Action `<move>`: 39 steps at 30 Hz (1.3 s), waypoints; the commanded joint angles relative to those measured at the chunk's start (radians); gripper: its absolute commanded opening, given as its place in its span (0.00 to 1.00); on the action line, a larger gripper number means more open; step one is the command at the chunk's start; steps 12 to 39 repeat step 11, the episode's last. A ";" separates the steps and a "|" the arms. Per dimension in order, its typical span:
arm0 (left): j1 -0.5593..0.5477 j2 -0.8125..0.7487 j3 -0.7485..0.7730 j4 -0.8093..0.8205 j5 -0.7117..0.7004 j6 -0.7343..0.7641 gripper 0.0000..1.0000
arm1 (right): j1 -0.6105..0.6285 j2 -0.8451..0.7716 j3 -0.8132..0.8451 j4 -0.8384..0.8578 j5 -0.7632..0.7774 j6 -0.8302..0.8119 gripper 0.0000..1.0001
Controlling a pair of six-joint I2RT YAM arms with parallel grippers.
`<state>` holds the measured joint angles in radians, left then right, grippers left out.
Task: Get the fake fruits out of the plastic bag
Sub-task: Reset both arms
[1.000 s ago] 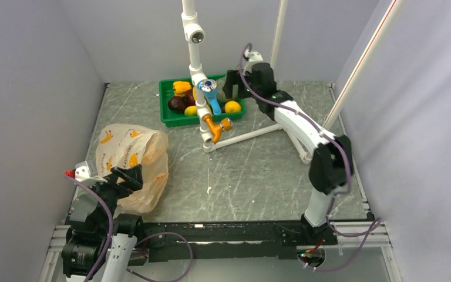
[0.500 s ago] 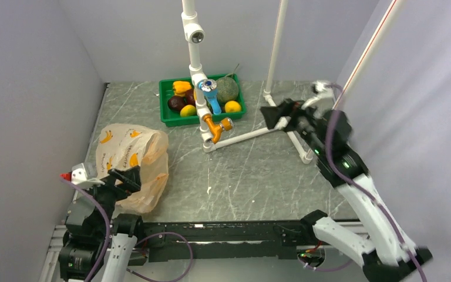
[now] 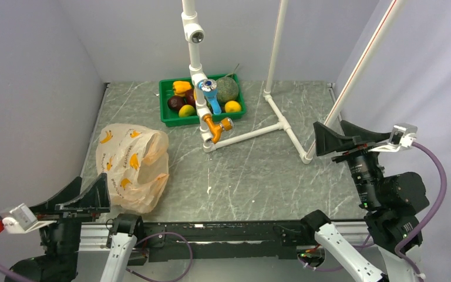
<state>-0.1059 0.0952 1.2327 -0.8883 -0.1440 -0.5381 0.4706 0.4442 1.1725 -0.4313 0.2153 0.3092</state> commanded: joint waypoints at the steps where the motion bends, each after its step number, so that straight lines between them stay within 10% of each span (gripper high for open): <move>1: 0.005 0.002 0.027 0.005 -0.026 0.022 0.99 | 0.001 0.020 0.023 -0.076 0.053 -0.012 1.00; 39: 0.005 -0.012 -0.021 -0.014 -0.048 -0.003 0.99 | 0.001 0.017 0.020 -0.080 0.102 -0.022 1.00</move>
